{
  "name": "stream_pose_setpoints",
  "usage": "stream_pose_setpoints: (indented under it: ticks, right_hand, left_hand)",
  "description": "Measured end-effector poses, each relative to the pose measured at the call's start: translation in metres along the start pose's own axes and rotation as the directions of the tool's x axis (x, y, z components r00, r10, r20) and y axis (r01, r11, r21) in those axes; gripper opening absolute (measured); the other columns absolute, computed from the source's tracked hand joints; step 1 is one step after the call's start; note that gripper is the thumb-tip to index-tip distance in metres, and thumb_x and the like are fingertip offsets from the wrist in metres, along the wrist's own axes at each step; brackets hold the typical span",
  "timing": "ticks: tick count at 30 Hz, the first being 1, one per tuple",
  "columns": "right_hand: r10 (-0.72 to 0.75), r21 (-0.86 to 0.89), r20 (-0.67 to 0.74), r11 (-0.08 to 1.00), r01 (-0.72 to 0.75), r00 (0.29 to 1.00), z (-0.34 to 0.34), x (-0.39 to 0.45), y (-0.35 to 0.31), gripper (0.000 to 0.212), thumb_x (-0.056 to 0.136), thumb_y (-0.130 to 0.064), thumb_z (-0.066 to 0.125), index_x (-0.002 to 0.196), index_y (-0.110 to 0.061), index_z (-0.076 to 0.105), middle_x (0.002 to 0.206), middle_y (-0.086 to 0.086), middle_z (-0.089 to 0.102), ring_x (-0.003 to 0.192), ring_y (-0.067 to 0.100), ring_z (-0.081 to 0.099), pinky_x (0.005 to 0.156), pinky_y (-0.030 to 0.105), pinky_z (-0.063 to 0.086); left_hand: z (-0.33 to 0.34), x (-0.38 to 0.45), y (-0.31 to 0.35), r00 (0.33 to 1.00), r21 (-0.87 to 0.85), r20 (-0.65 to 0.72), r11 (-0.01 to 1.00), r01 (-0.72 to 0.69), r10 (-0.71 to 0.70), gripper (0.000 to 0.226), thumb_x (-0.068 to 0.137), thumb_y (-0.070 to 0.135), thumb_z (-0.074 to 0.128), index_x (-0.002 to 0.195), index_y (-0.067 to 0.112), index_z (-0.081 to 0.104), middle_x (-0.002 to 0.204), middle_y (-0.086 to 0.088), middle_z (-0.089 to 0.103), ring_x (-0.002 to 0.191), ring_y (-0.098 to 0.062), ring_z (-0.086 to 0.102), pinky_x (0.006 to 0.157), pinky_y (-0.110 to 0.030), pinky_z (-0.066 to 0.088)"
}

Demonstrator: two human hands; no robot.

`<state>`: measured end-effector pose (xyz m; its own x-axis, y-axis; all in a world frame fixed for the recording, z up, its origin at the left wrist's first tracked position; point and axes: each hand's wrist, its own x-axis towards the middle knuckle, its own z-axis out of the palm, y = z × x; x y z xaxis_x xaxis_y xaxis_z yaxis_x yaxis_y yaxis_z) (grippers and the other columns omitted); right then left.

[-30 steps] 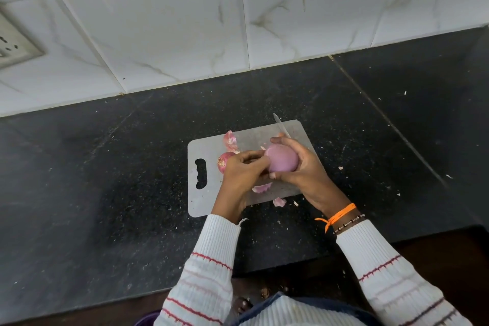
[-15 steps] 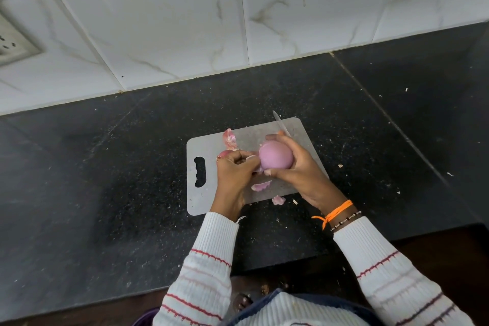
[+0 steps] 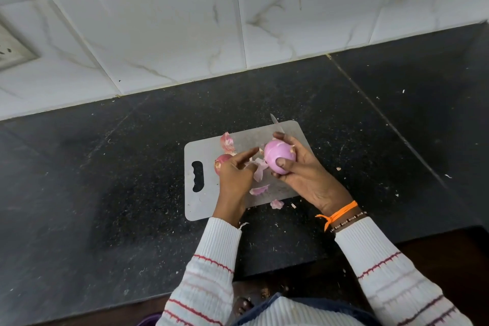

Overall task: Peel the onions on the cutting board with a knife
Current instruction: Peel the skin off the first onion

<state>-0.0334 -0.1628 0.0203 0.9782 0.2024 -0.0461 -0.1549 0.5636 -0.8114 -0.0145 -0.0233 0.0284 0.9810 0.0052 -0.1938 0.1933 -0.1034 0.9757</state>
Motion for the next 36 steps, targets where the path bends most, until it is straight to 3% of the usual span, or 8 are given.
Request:
stream_pose_setpoints:
  ticks: [3, 8, 12, 15, 17, 24, 32, 36]
  right_hand:
    - [-0.009, -0.252, -0.124, 0.968, -0.022, 0.992, -0.005, 0.002, 0.007, 0.051, 0.074, 0.005, 0.069, 0.112, -0.025, 0.054, 0.141, 0.007, 0.038, 0.116, 0.018, 0.052, 0.085, 0.026, 0.053]
    - [-0.089, -0.464, -0.048, 0.884, 0.057, 0.995, -0.009, -0.002, 0.003, 0.058, 0.072, 0.014, 0.067, 0.111, -0.027, 0.055, 0.12, -0.008, 0.052, 0.11, 0.007, 0.056, 0.094, 0.028, 0.049]
    - [-0.07, -0.56, -0.02, 0.827, 0.047, 0.997, -0.009, 0.001, 0.001, 0.061, 0.067, 0.004, 0.073, 0.115, -0.028, 0.056, 0.13, -0.001, 0.049, 0.119, 0.012, 0.053, 0.096, 0.03, 0.049]
    - [-0.055, -0.593, -0.007, 0.804, 0.04, 0.998, -0.008, 0.0, 0.001, 0.063, 0.065, 0.001, 0.073, 0.118, -0.026, 0.054, 0.129, 0.004, 0.049, 0.115, 0.014, 0.056, 0.091, 0.028, 0.051]
    - [-0.042, -0.606, 0.001, 0.795, 0.034, 0.999, -0.007, -0.001, 0.0, 0.066, 0.067, 0.01, 0.07, 0.12, -0.027, 0.053, 0.13, 0.006, 0.049, 0.113, 0.012, 0.057, 0.09, 0.027, 0.052]
    - [-0.014, -0.633, 0.017, 0.774, 0.021, 1.0, -0.005, 0.002, 0.002, 0.072, 0.066, 0.006, 0.07, 0.126, -0.027, 0.049, 0.13, 0.004, 0.045, 0.115, 0.014, 0.056, 0.091, 0.028, 0.052]
    - [-0.017, -0.592, 0.003, 0.806, 0.016, 1.0, -0.003, 0.005, 0.009, 0.072, 0.069, 0.013, 0.067, 0.128, -0.023, 0.046, 0.127, 0.005, 0.049, 0.111, 0.013, 0.059, 0.09, 0.026, 0.051]
    - [-0.041, -0.509, -0.034, 0.861, 0.018, 0.999, -0.003, 0.007, 0.015, 0.071, 0.067, 0.014, 0.068, 0.124, -0.024, 0.049, 0.126, 0.003, 0.05, 0.11, 0.013, 0.059, 0.086, 0.026, 0.052]
  left_hand:
    - [-0.002, -0.003, 0.011, 0.997, 0.026, -0.001, 0.997, -0.074, 0.075, 0.032, 0.088, -0.006, 0.049, 0.106, 0.013, 0.068, 0.101, 0.007, 0.066, 0.092, 0.001, 0.06, 0.082, -0.013, 0.049]
    - [-0.006, -0.002, 0.013, 0.983, 0.168, 0.167, 0.98, -0.106, 0.078, 0.025, 0.087, 0.02, 0.061, 0.112, 0.018, 0.066, 0.109, 0.002, 0.067, 0.1, -0.016, 0.063, 0.089, -0.037, 0.053]
    - [-0.004, -0.004, 0.014, 0.968, 0.34, 0.153, 0.909, -0.242, 0.2, 0.027, 0.079, 0.015, 0.068, 0.106, 0.012, 0.069, 0.099, 0.002, 0.07, 0.089, -0.005, 0.064, 0.08, -0.018, 0.052]
    - [-0.007, -0.003, 0.016, 0.961, 0.395, 0.154, 0.877, -0.273, 0.229, 0.022, 0.075, 0.011, 0.069, 0.097, 0.011, 0.071, 0.084, 0.006, 0.068, 0.075, 0.004, 0.062, 0.065, -0.004, 0.046]
    - [-0.008, -0.004, 0.017, 0.955, 0.43, 0.166, 0.853, -0.295, 0.246, 0.023, 0.071, 0.01, 0.07, 0.095, 0.01, 0.072, 0.08, 0.005, 0.069, 0.071, 0.002, 0.063, 0.063, -0.007, 0.049]
    - [-0.006, -0.004, 0.017, 0.927, 0.522, 0.183, 0.766, -0.375, 0.328, 0.025, 0.068, 0.011, 0.073, 0.093, 0.008, 0.071, 0.077, 0.0, 0.069, 0.069, -0.009, 0.065, 0.064, -0.014, 0.053]
    - [-0.006, 0.0, 0.009, 0.961, 0.419, 0.07, 0.867, -0.271, 0.267, 0.015, 0.071, -0.001, 0.067, 0.085, 0.004, 0.073, 0.069, 0.001, 0.066, 0.056, 0.003, 0.058, 0.055, -0.007, 0.046]
    - [-0.012, 0.003, 0.005, 0.973, 0.306, 0.015, 0.925, -0.224, 0.23, 0.016, 0.074, -0.001, 0.065, 0.084, 0.007, 0.075, 0.071, -0.004, 0.071, 0.064, -0.015, 0.065, 0.067, -0.027, 0.056]
